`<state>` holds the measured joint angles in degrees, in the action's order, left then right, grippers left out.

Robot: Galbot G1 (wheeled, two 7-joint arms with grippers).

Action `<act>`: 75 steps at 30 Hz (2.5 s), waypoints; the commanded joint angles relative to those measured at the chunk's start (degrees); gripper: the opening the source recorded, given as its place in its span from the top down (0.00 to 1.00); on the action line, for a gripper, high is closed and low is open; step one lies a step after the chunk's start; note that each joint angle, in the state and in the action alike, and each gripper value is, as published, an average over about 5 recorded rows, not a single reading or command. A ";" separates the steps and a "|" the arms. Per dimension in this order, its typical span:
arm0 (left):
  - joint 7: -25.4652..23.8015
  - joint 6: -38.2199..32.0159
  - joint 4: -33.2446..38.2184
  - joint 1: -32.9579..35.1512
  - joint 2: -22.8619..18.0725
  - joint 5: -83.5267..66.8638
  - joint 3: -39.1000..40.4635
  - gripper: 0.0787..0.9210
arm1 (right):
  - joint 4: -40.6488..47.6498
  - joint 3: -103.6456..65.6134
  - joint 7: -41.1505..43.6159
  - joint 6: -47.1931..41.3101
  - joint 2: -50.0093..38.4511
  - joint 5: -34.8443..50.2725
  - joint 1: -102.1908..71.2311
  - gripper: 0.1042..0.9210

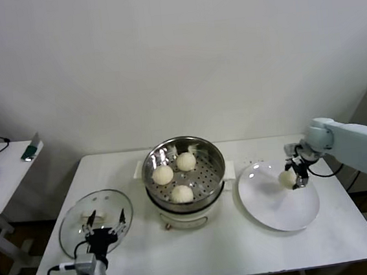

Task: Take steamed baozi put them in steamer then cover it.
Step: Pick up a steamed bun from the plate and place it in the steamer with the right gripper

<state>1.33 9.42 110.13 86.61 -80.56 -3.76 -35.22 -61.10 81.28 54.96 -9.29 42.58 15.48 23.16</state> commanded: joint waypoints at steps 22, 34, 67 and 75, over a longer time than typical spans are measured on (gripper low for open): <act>-0.17 -0.05 1.51 -0.17 0.45 -0.16 0.74 0.12 | -19.66 11.34 -3.06 -6.56 20.74 31.04 33.88 0.24; -0.25 -1.21 2.37 0.59 0.76 -0.64 -0.01 0.12 | -18.85 12.91 -7.90 -10.00 23.08 27.17 23.11 0.24; -0.22 -1.96 1.23 -0.27 0.91 -1.07 -0.22 0.12 | -12.24 12.33 -9.32 -10.53 25.95 20.41 14.90 0.23; -0.24 -1.82 1.22 -0.53 0.97 -1.18 -0.24 0.12 | -11.94 12.55 -6.12 -7.19 25.72 21.24 16.66 0.17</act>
<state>1.13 7.53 111.38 86.13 -79.63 -4.94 -35.47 -73.50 93.64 46.50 -18.88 68.03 36.42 38.95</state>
